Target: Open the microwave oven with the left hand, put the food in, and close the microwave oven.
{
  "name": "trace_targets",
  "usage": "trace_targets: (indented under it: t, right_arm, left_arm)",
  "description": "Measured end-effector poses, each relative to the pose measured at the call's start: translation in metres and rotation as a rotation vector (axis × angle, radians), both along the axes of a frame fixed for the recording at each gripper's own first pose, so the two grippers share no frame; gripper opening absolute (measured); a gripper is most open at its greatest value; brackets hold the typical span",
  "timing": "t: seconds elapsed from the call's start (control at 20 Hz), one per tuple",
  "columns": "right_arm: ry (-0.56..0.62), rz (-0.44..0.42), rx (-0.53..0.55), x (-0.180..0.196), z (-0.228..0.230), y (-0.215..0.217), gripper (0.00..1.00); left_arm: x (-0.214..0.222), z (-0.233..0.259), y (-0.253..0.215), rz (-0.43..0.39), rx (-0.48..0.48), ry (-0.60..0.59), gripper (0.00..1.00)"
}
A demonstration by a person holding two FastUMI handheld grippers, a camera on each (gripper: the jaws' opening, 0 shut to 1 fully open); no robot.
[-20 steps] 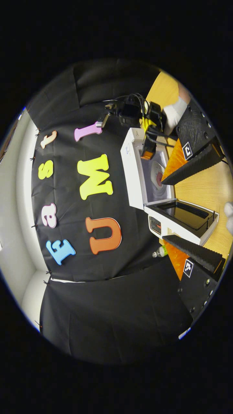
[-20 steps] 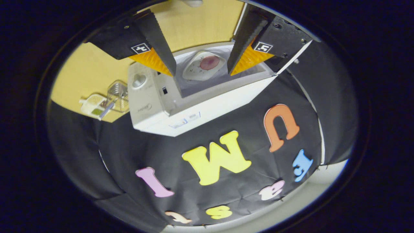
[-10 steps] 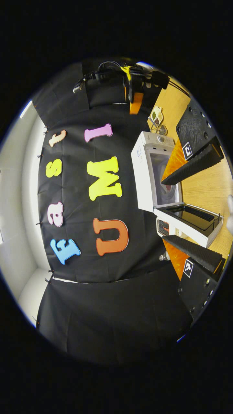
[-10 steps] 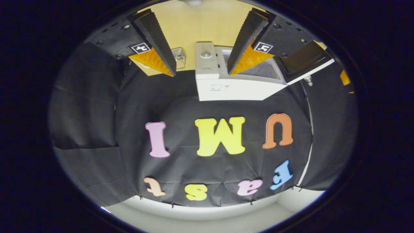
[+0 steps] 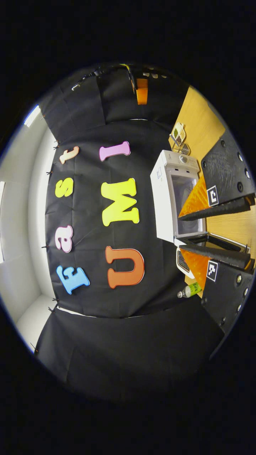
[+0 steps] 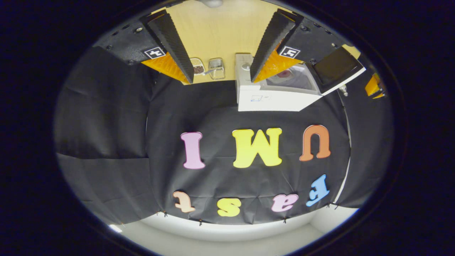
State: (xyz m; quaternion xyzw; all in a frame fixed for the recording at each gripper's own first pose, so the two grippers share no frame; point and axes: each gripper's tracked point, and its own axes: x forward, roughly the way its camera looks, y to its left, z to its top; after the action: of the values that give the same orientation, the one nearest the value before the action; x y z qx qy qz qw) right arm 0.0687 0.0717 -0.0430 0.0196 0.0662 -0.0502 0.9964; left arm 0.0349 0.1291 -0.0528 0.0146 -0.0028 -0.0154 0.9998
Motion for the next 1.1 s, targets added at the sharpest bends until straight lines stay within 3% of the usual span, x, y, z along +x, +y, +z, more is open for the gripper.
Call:
trace_targets:
  t: [0.05, 0.1, 0.15, 0.25, 0.3, 0.35, 0.4, 0.45, 0.5, 0.6, 0.65, 0.85, 0.9, 0.95, 1.05, 1.1]
  right_arm:
    - [0.008, 0.002, 0.006, -0.002, -0.001, 0.002, 1.0]
    - [0.014, 0.006, 0.012, -0.005, -0.002, 0.004, 1.0]
    - [0.018, 0.008, 0.01, -0.008, -0.002, 0.004, 0.92]
    - [0.028, 0.013, 0.004, -0.014, -0.004, 0.003, 0.92]
    - [0.032, 0.021, 0.003, -0.016, -0.004, 0.004, 1.0]
    - [0.032, 0.027, 0.0, -0.019, -0.002, 0.003, 0.92]
    - [0.028, 0.027, -0.004, -0.021, 0.001, 0.001, 1.0]
    - [0.025, 0.029, -0.006, -0.021, 0.003, -0.001, 0.92]
    - [0.036, 0.027, -0.01, -0.02, 0.003, -0.004, 1.0]
    - [0.053, 0.02, -0.011, -0.022, 0.004, -0.012, 1.0]
    - [0.058, 0.015, -0.01, -0.021, 0.006, -0.014, 0.92]
    - [0.067, 0.004, -0.021, -0.026, 0.015, -0.016, 0.92]
    - [0.068, 0.006, -0.015, -0.029, 0.017, -0.013, 1.0]
    - [0.068, 0.005, -0.009, -0.031, 0.016, -0.012, 0.92]
    - [0.075, 0.008, 0.009, -0.036, 0.014, -0.007, 0.92]
    - [0.078, 0.011, 0.027, -0.039, 0.013, -0.004, 1.0]
  left_arm:
    - [0.001, 0.0, 0.012, 0.052, 0.006, -0.008, 0.3]
    - [0.003, -0.001, 0.024, 0.079, 0.013, -0.018, 0.0]
    - [0.006, -0.003, 0.028, 0.069, 0.014, -0.014, 0.0]
    - [0.011, -0.011, 0.039, 0.059, 0.031, -0.004, 0.0]
    - [0.012, -0.019, 0.054, 0.083, 0.051, 0.009, 0.0]
    - [0.011, -0.022, 0.074, 0.113, 0.067, 0.009, 0.0]
    - [0.013, -0.031, 0.094, 0.147, 0.071, 0.023, 0.0]
    - [0.01, -0.041, 0.113, 0.187, 0.061, 0.041, 0.0]
    - [0.008, -0.054, 0.129, 0.216, 0.039, 0.062, 0.0]
    - [-0.001, -0.083, 0.155, 0.275, 0.019, 0.104, 0.0]
    - [-0.008, -0.099, 0.166, 0.296, 0.021, 0.129, 0.0]
    - [-0.02, -0.141, 0.168, 0.294, 0.009, 0.194, 0.0]
    - [-0.021, -0.146, 0.167, 0.288, 0.021, 0.203, 0.0]
    - [-0.02, -0.153, 0.164, 0.277, 0.021, 0.216, 0.0]
    - [-0.019, -0.161, 0.158, 0.262, 0.027, 0.233, 0.0]
    - [-0.018, -0.162, 0.157, 0.261, 0.043, 0.236, 0.0]
